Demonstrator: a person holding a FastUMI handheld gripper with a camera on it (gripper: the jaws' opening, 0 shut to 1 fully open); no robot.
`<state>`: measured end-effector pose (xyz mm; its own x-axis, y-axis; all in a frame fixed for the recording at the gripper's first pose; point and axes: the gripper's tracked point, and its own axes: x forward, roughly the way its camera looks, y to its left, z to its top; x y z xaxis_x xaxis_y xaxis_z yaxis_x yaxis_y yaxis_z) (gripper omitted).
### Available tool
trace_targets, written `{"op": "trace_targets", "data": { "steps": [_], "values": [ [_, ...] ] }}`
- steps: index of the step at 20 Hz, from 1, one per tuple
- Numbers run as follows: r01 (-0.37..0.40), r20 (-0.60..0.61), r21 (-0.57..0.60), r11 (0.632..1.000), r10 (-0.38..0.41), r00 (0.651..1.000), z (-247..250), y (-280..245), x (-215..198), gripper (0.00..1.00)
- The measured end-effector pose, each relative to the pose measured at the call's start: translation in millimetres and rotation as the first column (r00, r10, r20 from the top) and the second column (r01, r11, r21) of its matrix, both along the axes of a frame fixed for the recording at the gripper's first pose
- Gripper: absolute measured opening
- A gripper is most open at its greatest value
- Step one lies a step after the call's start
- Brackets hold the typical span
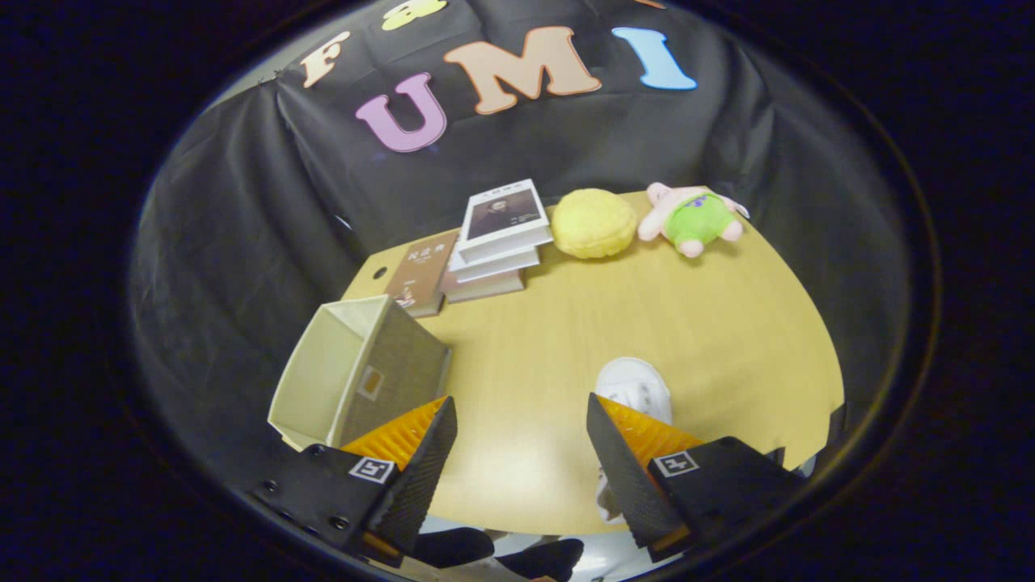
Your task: Open the storage box then place both shoes into the box .Put the left shoe in first, then the right shoe, with the right side of both shoes facing outward in a uniform manner.
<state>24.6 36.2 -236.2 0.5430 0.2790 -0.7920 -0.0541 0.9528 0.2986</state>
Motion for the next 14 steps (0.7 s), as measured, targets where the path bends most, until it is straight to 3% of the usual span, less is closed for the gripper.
{"op": "trace_targets", "data": {
  "steps": [8,14],
  "values": [
    [0.017,-0.084,-0.091,0.996,-0.025,0.996,-54,-65,-10,0.99],
    [-0.051,-0.191,-0.135,0.990,0.025,0.981,-100,-83,-27,0.97]
  ]
}}
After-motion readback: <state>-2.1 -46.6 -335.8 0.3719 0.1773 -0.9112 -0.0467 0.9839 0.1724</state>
